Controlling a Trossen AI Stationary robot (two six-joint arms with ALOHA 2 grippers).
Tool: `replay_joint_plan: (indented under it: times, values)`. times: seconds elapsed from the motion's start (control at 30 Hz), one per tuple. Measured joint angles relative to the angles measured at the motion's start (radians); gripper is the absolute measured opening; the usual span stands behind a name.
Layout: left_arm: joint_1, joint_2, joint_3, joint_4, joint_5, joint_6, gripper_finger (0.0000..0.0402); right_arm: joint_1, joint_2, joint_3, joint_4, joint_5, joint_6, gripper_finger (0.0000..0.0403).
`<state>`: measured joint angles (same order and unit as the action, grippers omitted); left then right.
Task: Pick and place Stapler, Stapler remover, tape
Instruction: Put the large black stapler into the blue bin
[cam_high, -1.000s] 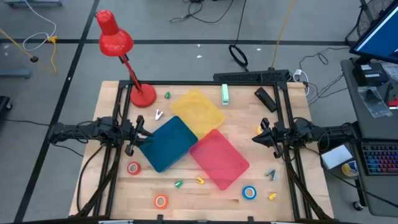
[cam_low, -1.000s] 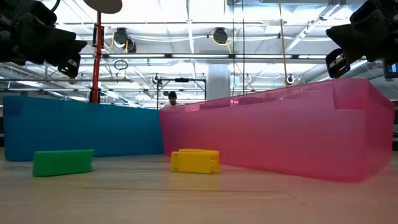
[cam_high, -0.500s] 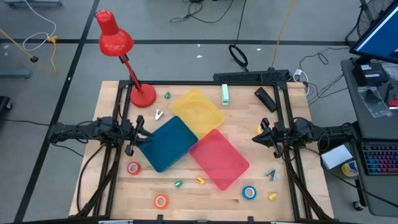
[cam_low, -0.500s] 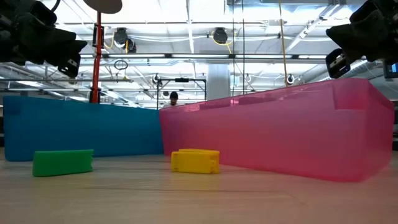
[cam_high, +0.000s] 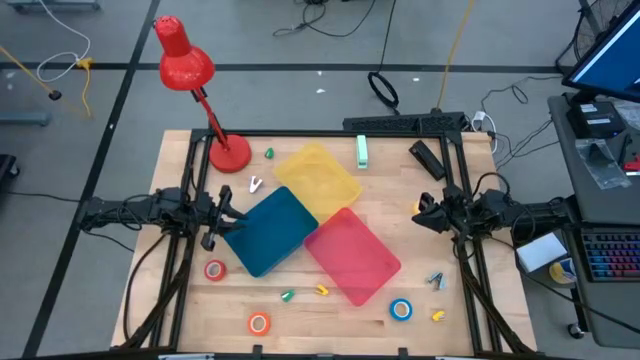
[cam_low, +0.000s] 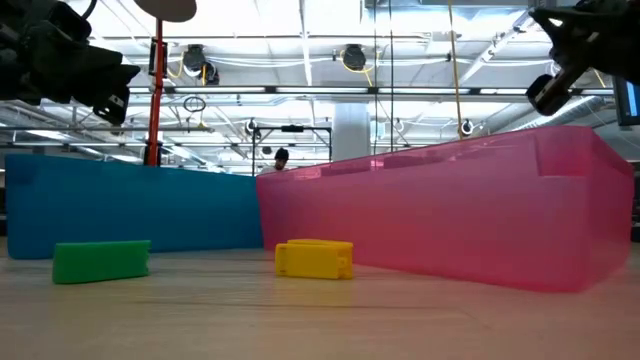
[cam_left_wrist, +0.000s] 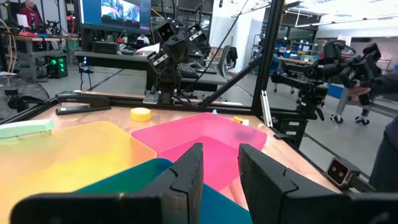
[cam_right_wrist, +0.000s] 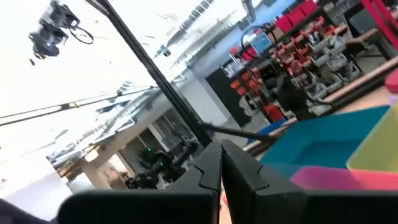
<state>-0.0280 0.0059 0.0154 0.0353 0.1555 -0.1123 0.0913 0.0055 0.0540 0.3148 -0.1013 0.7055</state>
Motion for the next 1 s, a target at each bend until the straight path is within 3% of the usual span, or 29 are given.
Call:
replay_joint_plan:
  times: [0.13,0.4,0.73,1.0]
  values:
    - [0.000,0.000,0.000,0.002,-0.001,0.003,0.0104,0.000,0.000,0.000,0.075,0.063,-0.138,0.0004]
    - [0.000,0.000,-0.001,0.020,-0.032,0.013,0.0104,0.000,0.009,0.000,0.241,0.385,-0.390,0.0004]
    - [0.000,0.000,-0.001,0.020,-0.045,0.006,0.0104,0.000,0.213,0.159,0.081,0.534,-0.484,0.0004]
    - [0.000,0.000,-0.001,0.028,-0.079,0.000,0.0104,-0.001,0.492,0.406,-0.135,0.815,-0.671,0.0004]
